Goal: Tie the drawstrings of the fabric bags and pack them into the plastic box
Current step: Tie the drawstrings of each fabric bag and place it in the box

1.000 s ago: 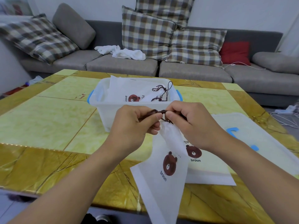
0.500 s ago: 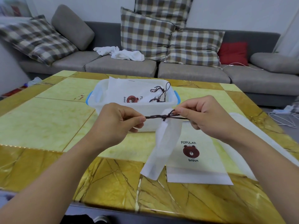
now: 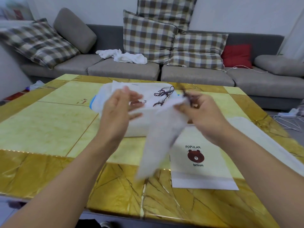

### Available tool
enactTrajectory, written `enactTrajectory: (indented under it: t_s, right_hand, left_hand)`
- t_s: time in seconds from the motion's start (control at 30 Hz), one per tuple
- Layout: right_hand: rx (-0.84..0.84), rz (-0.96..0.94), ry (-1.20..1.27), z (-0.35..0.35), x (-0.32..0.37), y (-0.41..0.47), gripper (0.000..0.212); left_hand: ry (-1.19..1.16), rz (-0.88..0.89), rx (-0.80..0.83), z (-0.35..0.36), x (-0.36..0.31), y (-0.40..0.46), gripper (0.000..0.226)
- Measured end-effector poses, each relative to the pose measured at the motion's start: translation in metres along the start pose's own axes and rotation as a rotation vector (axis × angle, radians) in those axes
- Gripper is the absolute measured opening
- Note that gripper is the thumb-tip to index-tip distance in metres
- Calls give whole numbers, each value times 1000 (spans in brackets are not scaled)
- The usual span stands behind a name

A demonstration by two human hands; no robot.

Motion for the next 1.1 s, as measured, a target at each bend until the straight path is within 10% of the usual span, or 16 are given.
enactTrajectory:
  t_s: [0.13, 0.33, 0.4, 0.6, 0.83, 0.93, 1.1]
  right_hand:
    - [-416, -88, 199, -15, 26, 49, 17]
    - [-781, -453, 70, 17, 71, 96, 23]
    - [-644, -495, -9, 30, 66, 116, 25]
    - [652, -2, -1183, 77, -41, 152, 8]
    - [704, 423, -1276, 64, 22, 171, 72]
    - [639, 156, -1690, 92, 24, 169, 58]
    - [981, 479, -1591, 121, -61, 149, 74]
  left_hand:
    - [208, 383, -305, -44, -24, 8, 32]
    - [720, 269, -187, -74, 4, 32, 56]
    - [843, 232, -150, -77, 12, 37, 68]
    - [1095, 90, 84, -76, 37, 46, 59]
    - [1091, 161, 64, -70, 36, 53, 40]
    - [1080, 178, 56, -67, 36, 54, 47]
    - [1059, 211, 73, -64, 36, 55, 46]
Point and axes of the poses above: each hand's wrist, its own y-axis towards the middle knuckle, its own z-axis out of the palm, x = y × z, the point moved 5 cm from there along y, towards the middle knuckle, and after that the axes turned 8 degrees about -y, right-handed, at the moved point
